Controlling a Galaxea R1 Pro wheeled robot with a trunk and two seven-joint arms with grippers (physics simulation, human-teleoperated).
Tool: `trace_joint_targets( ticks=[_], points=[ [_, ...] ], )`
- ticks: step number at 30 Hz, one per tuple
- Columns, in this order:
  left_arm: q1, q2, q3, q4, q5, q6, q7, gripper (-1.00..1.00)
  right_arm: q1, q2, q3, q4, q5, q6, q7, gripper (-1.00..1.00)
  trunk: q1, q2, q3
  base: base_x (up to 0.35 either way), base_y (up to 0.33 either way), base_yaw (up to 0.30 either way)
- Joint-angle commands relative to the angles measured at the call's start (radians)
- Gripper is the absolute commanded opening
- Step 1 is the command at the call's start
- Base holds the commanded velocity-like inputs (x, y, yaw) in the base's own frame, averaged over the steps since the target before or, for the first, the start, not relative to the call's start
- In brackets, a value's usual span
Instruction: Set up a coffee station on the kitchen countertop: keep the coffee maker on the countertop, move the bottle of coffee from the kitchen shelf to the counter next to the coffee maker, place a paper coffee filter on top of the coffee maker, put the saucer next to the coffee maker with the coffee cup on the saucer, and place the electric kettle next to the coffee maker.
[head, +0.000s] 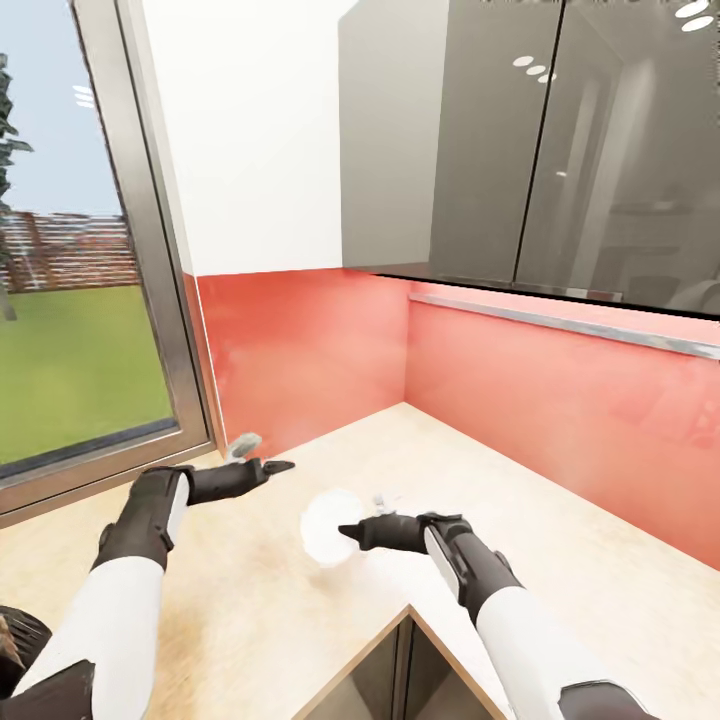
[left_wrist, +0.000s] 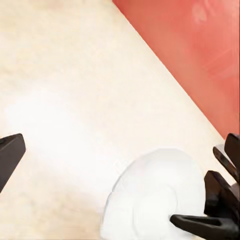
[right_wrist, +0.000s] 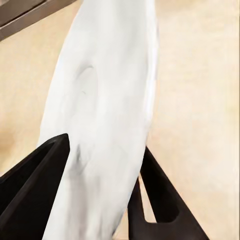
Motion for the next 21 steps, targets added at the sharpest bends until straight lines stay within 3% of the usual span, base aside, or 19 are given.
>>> trace_joint_targets(
  ticks=[1, 6, 14, 21],
  points=[
    [0.001, -0.001, 0.004, -0.038, -0.012, 0.02, -0.015, 1.0, 0.0, 0.0, -0.001, -0.018, 0.006, 0.005, 0.004, -1.0, 0.001, 0.0, -0.001, 0.0, 0.0, 0.0],
    [0.006, -0.002, -0.01, -0.128, -0.014, 0.044, -0.054, 1.0, 0.0, -0.001, -0.001, -0.052, 0.008, 0.004, 0.005, -1.0, 0.001, 0.0, -0.001, -0.036, 0.0, 0.0],
    [0.007, -0.002, -0.03, -0.144, -0.018, 0.047, -0.066, 1.0, 0.0, -0.005, 0.0, -0.099, 0.01, 0.005, 0.005, -1.0, 0.001, 0.0, -0.001, -0.289, 0.0, 0.0],
    [0.008, -0.002, -0.031, -0.145, -0.019, 0.046, -0.066, 1.0, 0.0, -0.064, -0.001, -0.15, 0.008, 0.005, 0.005, -1.0, 0.001, 0.0, -0.001, -0.337, 0.0, 0.0]
  ],
)
